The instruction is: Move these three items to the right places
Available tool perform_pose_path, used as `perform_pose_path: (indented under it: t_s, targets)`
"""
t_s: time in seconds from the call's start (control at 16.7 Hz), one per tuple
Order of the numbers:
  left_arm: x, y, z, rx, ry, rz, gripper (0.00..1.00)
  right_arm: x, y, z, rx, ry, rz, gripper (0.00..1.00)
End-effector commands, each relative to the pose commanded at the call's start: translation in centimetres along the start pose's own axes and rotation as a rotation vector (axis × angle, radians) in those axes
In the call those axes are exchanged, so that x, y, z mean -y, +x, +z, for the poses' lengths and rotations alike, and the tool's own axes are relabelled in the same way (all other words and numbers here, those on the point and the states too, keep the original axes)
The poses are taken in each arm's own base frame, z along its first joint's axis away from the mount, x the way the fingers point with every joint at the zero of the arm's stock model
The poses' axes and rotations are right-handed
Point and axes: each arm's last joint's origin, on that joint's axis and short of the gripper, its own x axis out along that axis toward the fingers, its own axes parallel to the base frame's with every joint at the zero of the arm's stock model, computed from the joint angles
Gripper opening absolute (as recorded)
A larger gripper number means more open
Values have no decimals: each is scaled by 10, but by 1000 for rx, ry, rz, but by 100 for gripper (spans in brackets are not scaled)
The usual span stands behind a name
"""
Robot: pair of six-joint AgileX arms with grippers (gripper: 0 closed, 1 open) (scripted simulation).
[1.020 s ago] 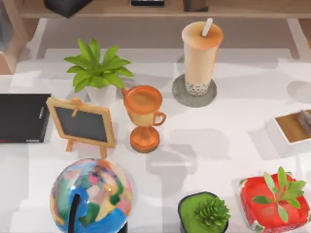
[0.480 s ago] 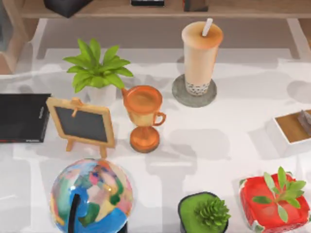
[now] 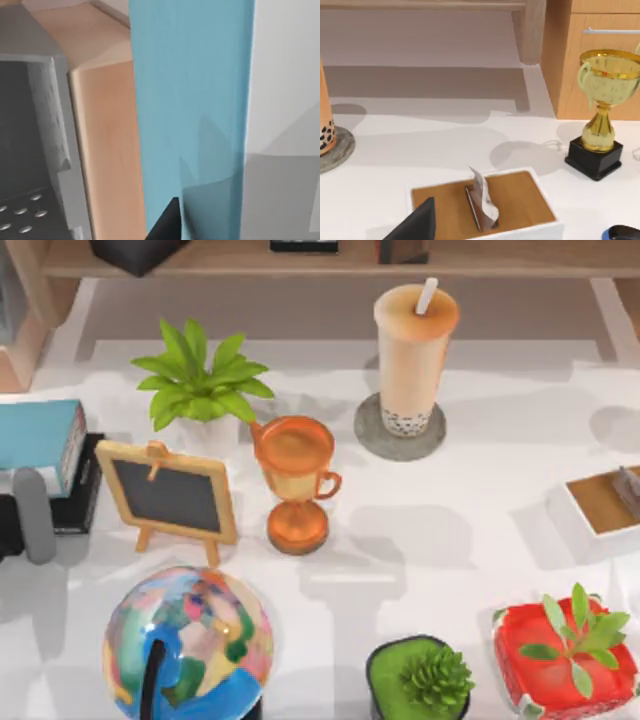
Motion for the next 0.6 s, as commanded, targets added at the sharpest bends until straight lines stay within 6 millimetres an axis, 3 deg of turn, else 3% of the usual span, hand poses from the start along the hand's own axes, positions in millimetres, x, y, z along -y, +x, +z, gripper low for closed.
perform_pose_path:
  t_s: [0.6]
  targets:
    - [-1,5,0,0,0,0,0,0,0,0,0,0,0,100]
